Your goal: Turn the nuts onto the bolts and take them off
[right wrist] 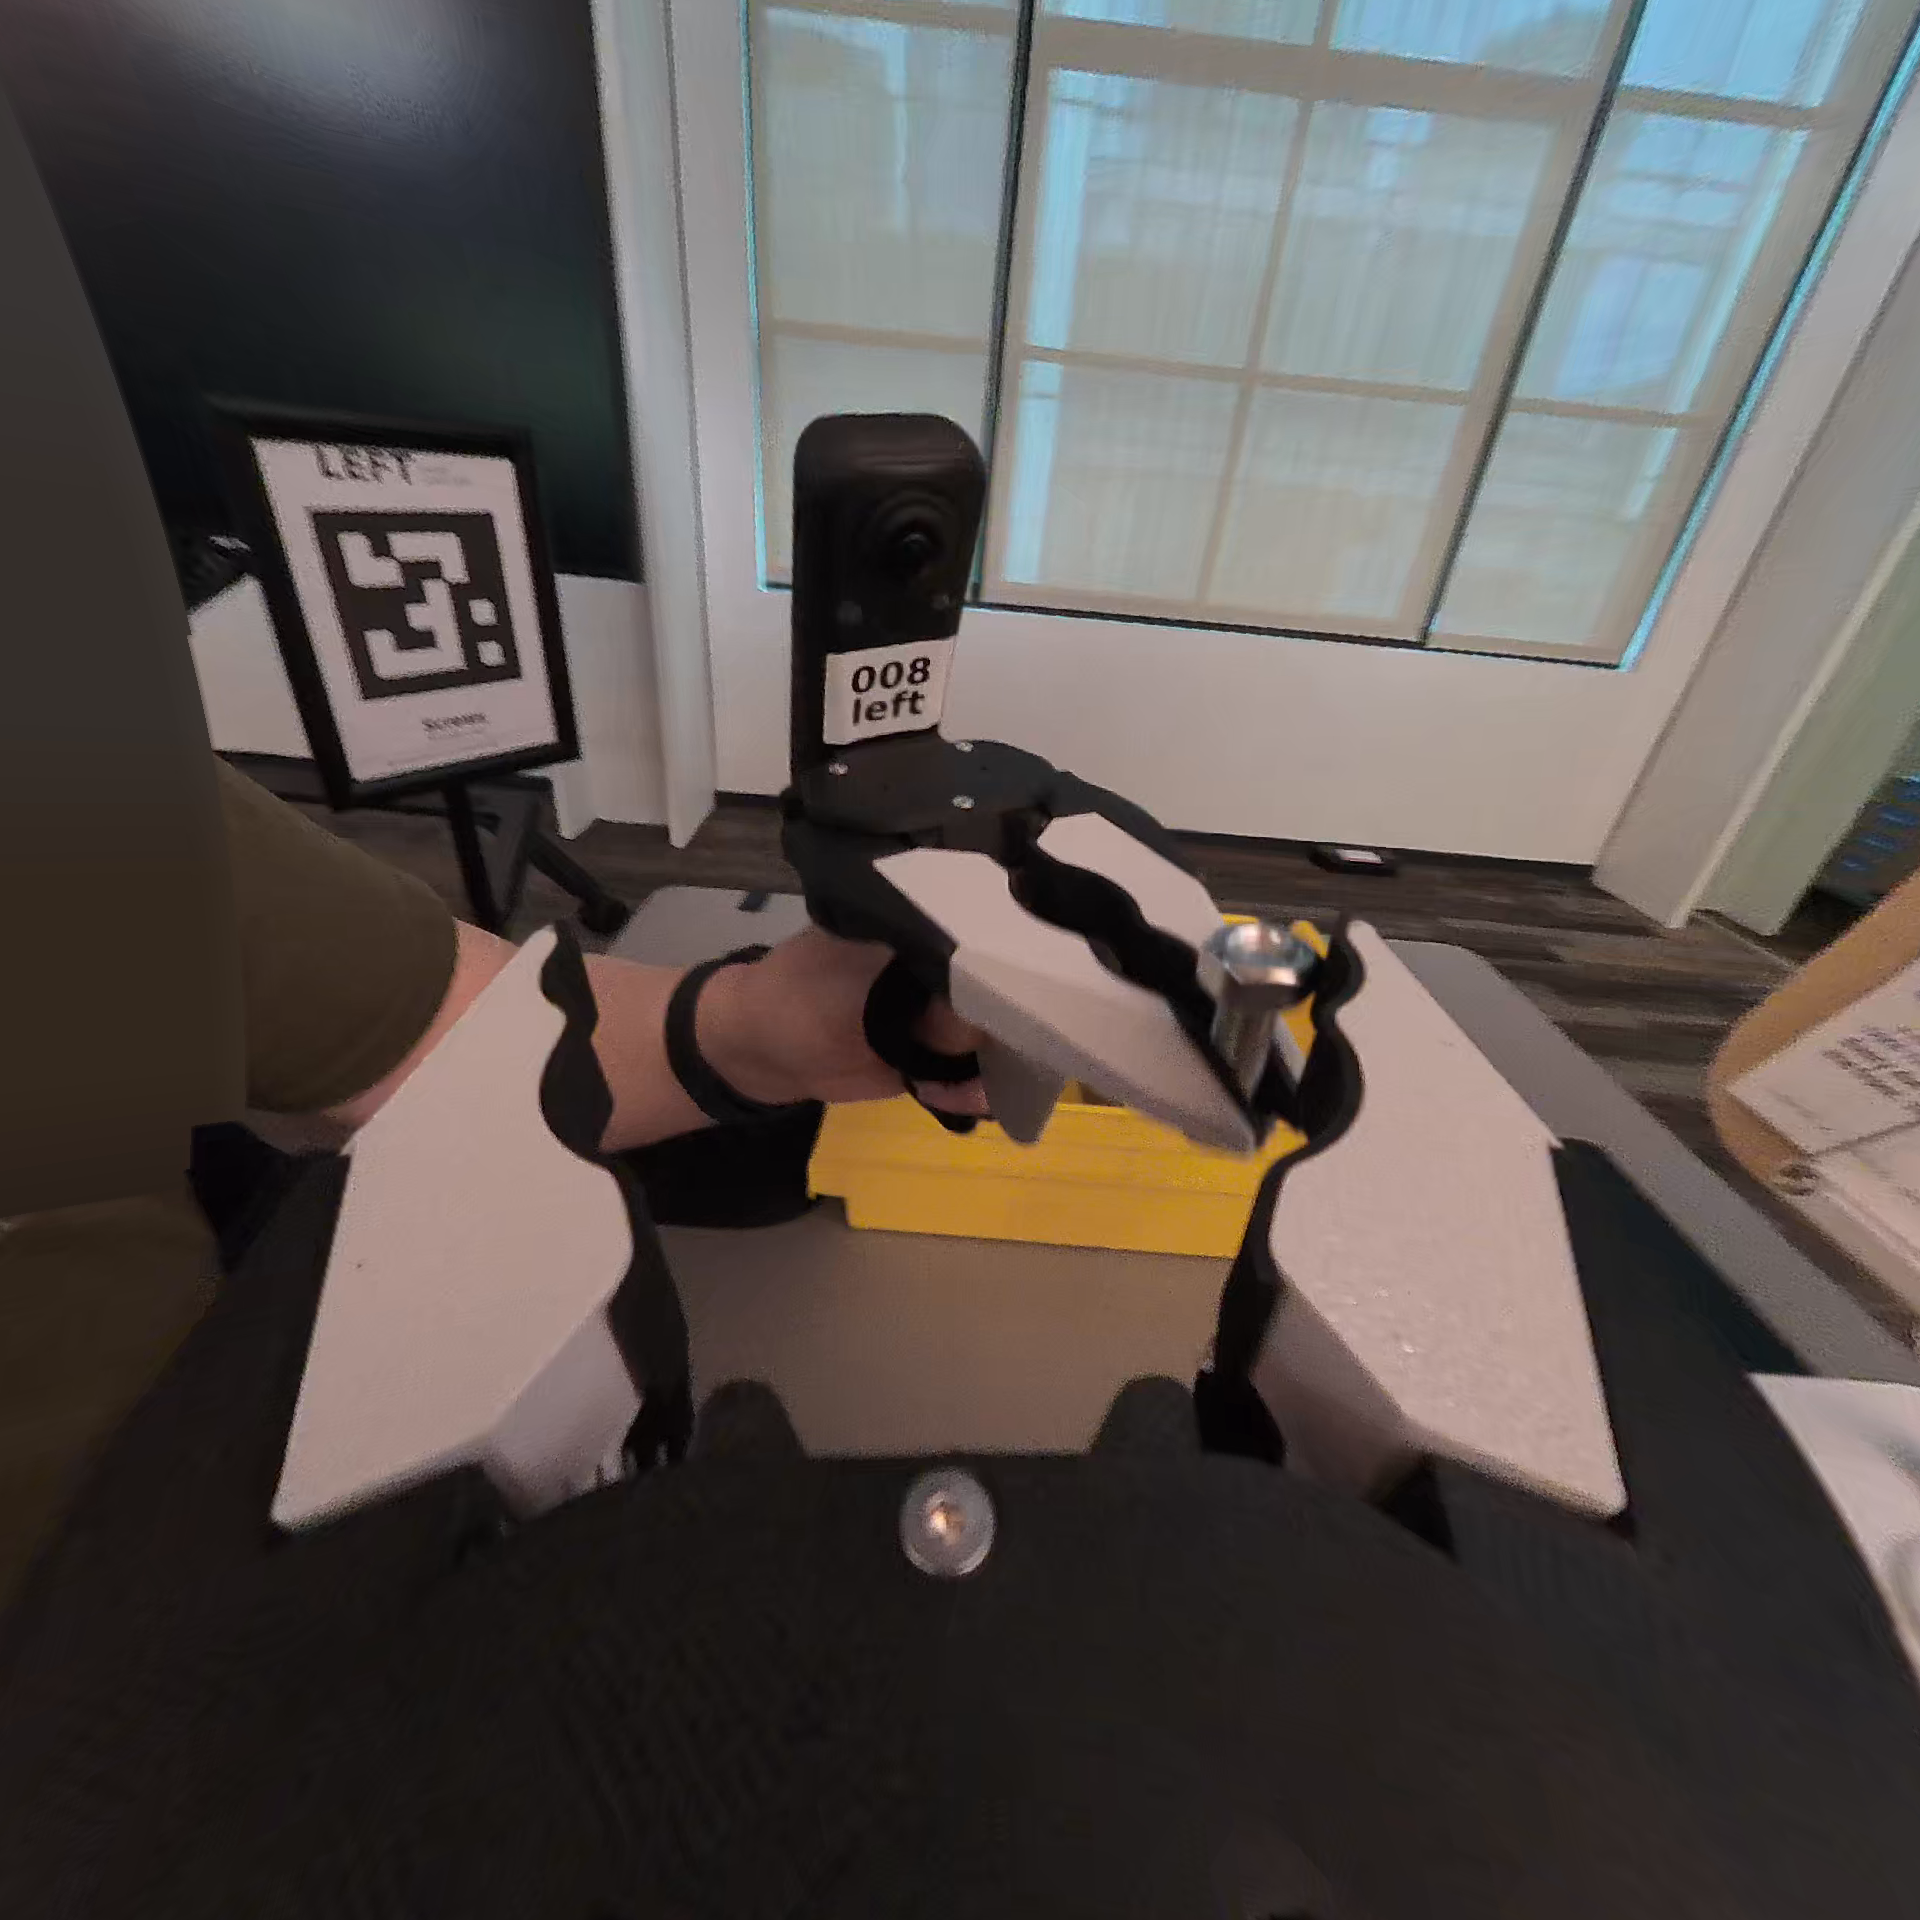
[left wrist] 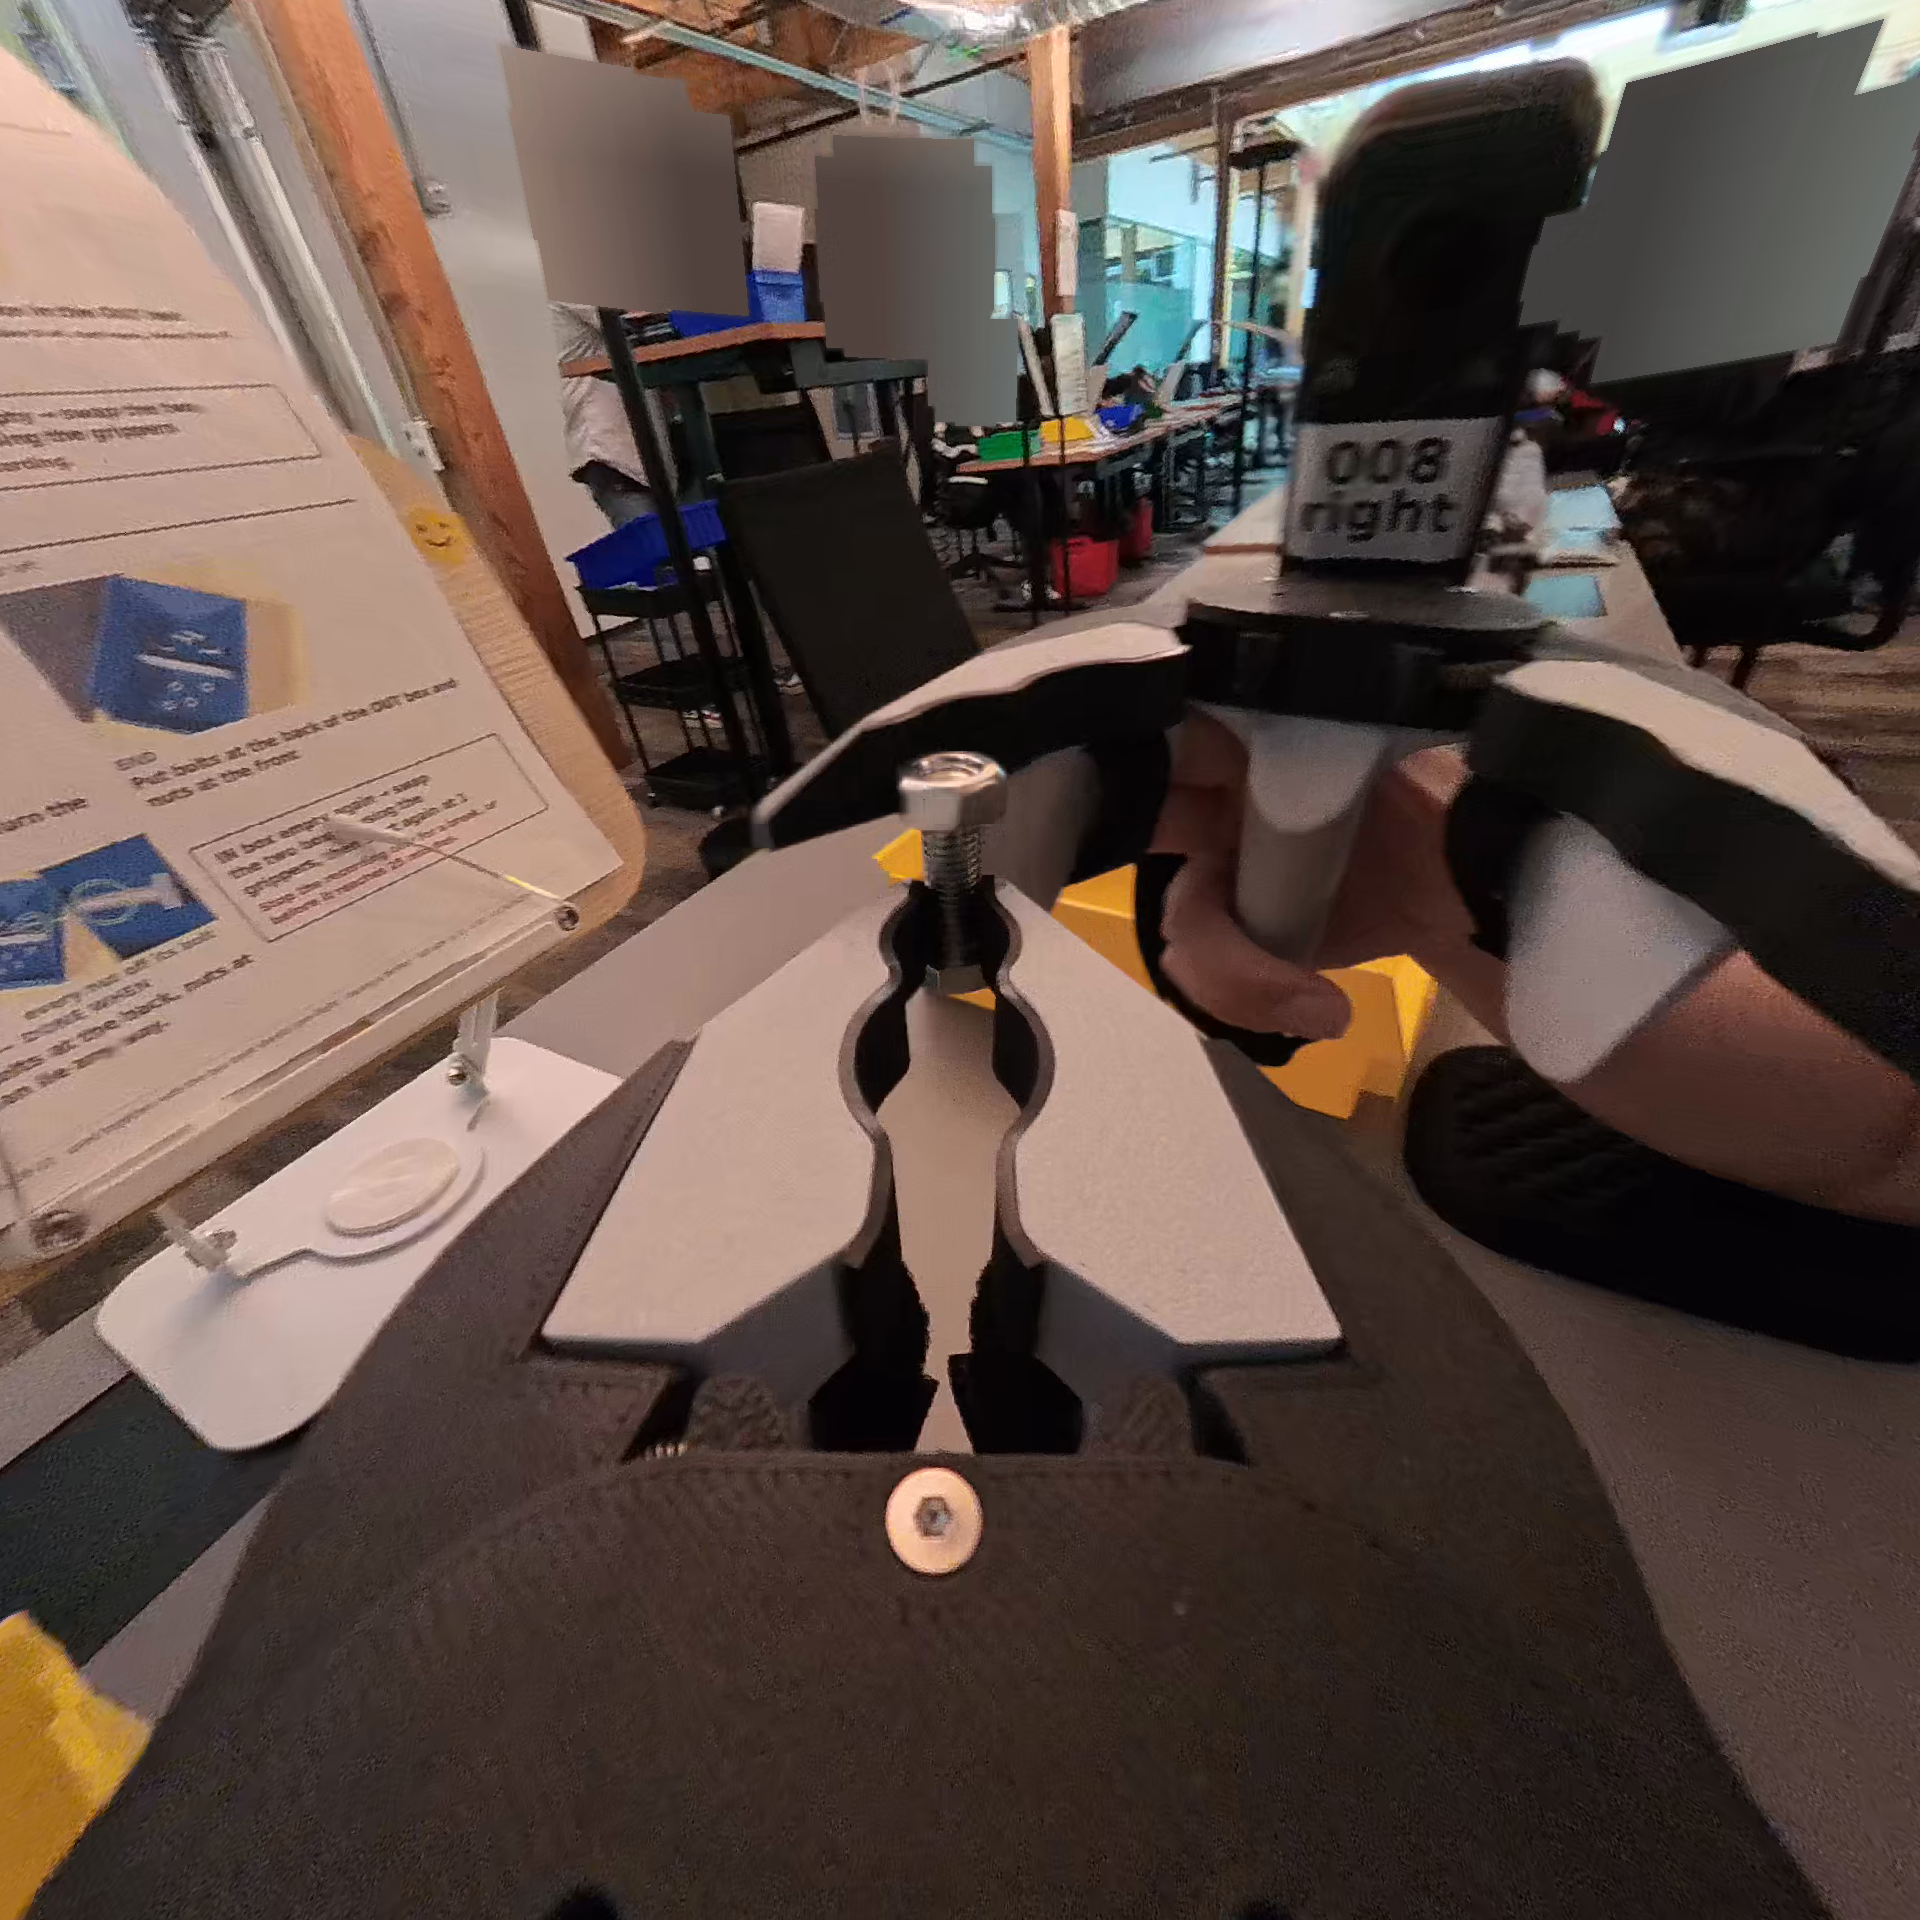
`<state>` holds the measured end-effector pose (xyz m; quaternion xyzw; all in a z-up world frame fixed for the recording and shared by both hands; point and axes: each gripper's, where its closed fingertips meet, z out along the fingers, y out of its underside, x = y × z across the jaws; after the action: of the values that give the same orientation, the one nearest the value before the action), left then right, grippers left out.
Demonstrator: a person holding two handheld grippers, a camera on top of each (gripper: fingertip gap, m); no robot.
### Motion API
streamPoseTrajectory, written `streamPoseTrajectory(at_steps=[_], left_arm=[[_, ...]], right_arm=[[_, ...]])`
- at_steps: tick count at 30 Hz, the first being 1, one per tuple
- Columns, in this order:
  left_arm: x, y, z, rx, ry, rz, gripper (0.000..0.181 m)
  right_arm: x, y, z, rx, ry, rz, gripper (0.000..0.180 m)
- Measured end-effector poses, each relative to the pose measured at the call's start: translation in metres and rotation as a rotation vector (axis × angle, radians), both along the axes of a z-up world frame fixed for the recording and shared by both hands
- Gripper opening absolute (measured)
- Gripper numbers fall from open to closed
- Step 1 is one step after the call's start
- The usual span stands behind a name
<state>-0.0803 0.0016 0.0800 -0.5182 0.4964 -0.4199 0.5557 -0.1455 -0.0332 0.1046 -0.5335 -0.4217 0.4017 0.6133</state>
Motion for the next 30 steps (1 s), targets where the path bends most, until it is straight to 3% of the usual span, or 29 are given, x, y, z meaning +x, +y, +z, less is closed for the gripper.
streamPoseTrajectory(at_steps=[5,12,17,18,19,24,27,30], left_arm=[[-0.028,0.028,0.018,-0.094,-0.088,0.066,0.007],[0.004,-0.025,0.005,-0.024,-0.012,-0.135,0.007],[-0.009,0.004,0.009,-0.078,-0.044,-0.035,0.007],[-0.014,0.014,0.010,-0.093,-0.056,0.000,0.007],[-0.019,0.020,0.013,-0.098,-0.073,0.021,0.007],[-0.011,0.000,0.014,-0.072,-0.062,-0.074,0.007],[-0.001,-0.015,0.007,-0.046,-0.025,-0.115,0.007],[-0.005,-0.003,0.008,-0.039,-0.034,-0.047,0.007]], right_arm=[[0.012,-0.015,0.012,0.053,-0.056,-0.011,0.129],[0.000,-0.002,0.004,0.001,-0.003,-0.015,0.130],[0.006,-0.006,-0.006,0.053,-0.179,-0.076,0.131],[0.010,-0.012,-0.007,0.045,-0.202,-0.048,0.115],[0.012,-0.016,-0.003,0.037,-0.187,-0.034,0.114],[0.019,0.003,0.006,0.033,-0.101,-0.124,0.114],[0.010,0.005,0.000,-0.018,-0.075,-0.082,0.113],[0.008,-0.001,-0.002,-0.019,-0.111,-0.061,0.117]])
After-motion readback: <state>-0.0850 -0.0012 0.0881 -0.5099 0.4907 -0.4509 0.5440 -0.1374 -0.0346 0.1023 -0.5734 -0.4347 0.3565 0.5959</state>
